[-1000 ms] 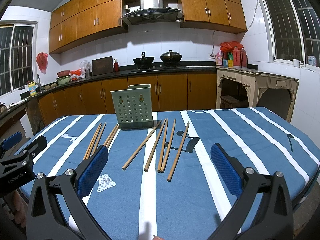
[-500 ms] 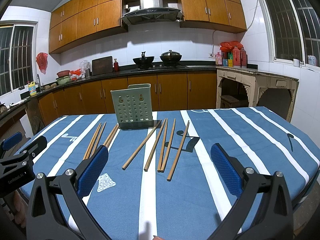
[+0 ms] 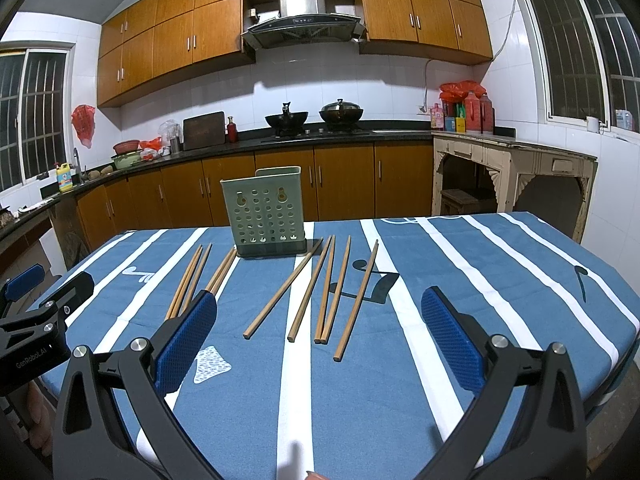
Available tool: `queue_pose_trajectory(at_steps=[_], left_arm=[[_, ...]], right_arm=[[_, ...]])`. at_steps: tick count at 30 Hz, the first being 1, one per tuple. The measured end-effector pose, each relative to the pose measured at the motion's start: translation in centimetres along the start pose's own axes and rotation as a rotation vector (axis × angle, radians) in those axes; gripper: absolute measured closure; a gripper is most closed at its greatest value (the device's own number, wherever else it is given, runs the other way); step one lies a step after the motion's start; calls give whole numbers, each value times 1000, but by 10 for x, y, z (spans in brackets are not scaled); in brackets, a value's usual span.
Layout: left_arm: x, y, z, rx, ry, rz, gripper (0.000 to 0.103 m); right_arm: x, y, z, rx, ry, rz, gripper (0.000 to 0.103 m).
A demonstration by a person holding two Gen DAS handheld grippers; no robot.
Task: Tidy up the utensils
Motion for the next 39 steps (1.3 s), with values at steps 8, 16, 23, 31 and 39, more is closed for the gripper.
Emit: queue_pose_trajectory(at_steps=[8,16,23,31,39], left_arm=[[0,0,0,0,0,1,4],[2,2,1,8,-13,13,4],[30,18,6,-27,-18,112,4],[77,32,24,-57,-20,249,4],[120,44,23,-69,28,376,39]], right_arm=[[1,0,0,1,0,1,2],[3,2,-2,7,5,13,2],[23,17,-17,47,32,113,2],[76,33,-56,166,79,291,8],[133,55,-58,177,84,473,49]])
Point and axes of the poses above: each gripper's, at about its wrist camera, not at the fingertips, and x roughly the way its jaws point, z to its left, y to its underside, the point moved 10 cm from there along x, roughly the way its jaws point, and after that the axes turned 4 degrees about -y, right-handed, at the moved point
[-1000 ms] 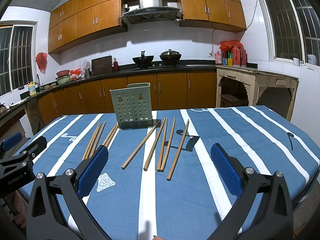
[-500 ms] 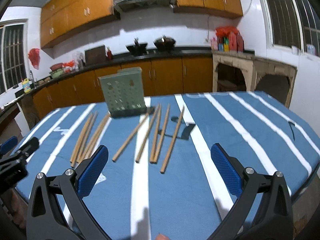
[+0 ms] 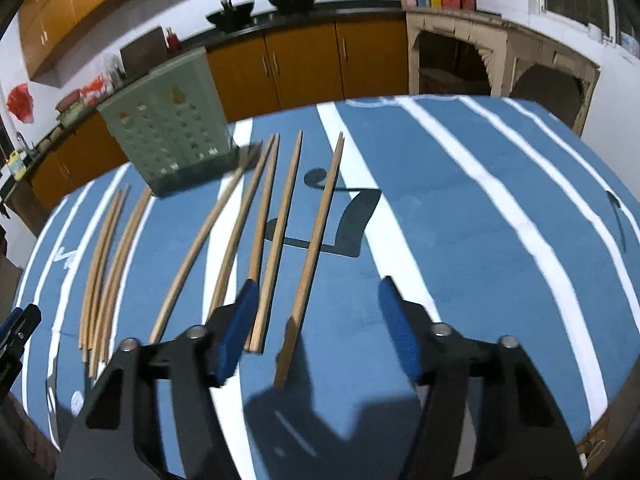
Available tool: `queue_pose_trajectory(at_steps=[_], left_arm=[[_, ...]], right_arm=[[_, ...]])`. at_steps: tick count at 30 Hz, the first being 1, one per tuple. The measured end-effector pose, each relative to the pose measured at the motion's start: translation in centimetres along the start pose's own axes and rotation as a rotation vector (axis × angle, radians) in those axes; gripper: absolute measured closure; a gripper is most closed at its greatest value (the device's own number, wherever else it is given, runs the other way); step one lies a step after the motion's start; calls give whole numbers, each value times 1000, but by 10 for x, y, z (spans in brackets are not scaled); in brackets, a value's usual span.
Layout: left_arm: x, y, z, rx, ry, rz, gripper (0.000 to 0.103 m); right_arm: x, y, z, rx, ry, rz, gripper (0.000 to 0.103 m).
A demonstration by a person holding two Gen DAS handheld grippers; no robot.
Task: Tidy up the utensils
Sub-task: 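Lower the left tool and grasp a wooden chopstick while the right tool grasps another chopstick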
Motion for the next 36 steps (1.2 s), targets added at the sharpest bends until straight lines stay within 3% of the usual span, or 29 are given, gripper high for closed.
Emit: queue_pose_trajectory(at_steps=[5,10,14,22,27,36], left_arm=[[18,7,-4,7,35,71,50],[35,16,-9,17,37,131,61],[48,20,-11,15,39,174,70],[57,15,-19,34,41,196,74],[64,11,-15,42,7,197,94],[85,-9,18,27,-35,186,95]], right_arm=[[17,7,0,-27,30,59,66],[11,12,-8,-52,63,32,86],[10,10,-16,-27,61,29,88],[14,4,-15,-31,63,25,88],[16,3,-14,-48,66,21,88],[24,-12,-35,0,81,2,93]])
Point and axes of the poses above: each gripper's, at about its wrist camera, not at the fingertips, and x roughly the way its jaws point, z to its left, y to its underside, the point moved 10 cm from there along x, roughly the way its jaws point, and after that the axes turned 4 degrees about -y, right-handed, at the moved point
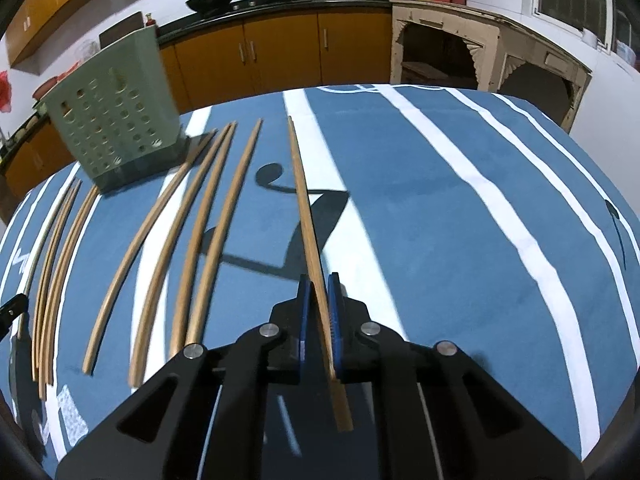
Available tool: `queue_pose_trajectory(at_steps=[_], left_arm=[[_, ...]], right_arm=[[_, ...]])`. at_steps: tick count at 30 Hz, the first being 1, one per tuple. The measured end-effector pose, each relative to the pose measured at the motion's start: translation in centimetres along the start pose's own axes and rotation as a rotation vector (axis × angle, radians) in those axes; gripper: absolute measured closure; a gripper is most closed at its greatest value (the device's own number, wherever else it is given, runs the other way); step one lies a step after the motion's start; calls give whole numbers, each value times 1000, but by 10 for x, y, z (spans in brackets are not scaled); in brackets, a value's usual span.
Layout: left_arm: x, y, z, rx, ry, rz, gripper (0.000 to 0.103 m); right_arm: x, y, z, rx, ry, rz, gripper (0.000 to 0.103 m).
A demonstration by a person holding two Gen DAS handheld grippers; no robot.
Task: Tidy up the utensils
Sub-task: 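Lower the left tool and grasp a wooden chopstick while the right tool grasps another chopstick, then lift both held chopsticks and carry them over the green utensil holder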
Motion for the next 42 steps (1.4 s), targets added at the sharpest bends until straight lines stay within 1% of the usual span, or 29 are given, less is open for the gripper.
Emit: queue_pose_trajectory(at_steps=[3,7,15,21,24,26,28,33,36,42], left_arm=[[-1,1,0,14,29,-4,95],[-6,7,-2,30,50,-18,92],[-10,13,-3,38,53,-19,91],[-12,17,-2,42,53,-18,95],[-17,17,3,27,59,-15,95],[-26,13,7,29,54,-42,95],[-41,6,12,34,50,-88,95],[-86,-21,22,21,50,-239,95],[-110,-36,25,3,63,-312,95],[-141,-60,29,-40,88,-408,95]], right_arm=[[-1,2,1,-3,-5,1,93],[-3,6,1,0,-15,0,93],[-8,13,1,1,-28,0,93],[-9,14,0,12,-64,3,95],[-20,10,1,19,-87,-31,95],[-29,5,2,10,-92,-62,95],[-39,-2,3,1,-97,-94,95],[-67,-24,5,-13,-113,-183,95],[-82,-37,7,-22,-127,-234,95],[-108,-59,11,-25,-155,-324,95]])
Point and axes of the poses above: each gripper's, at about its wrist camera, not at the fingertips, and x roughly the way its jaws point, z to its left, y to its underside, the point moved 10 cm from there along x, roughly the way its jaws point, and after that the axes turned 4 degrees about -y, right-handed, at the moved point
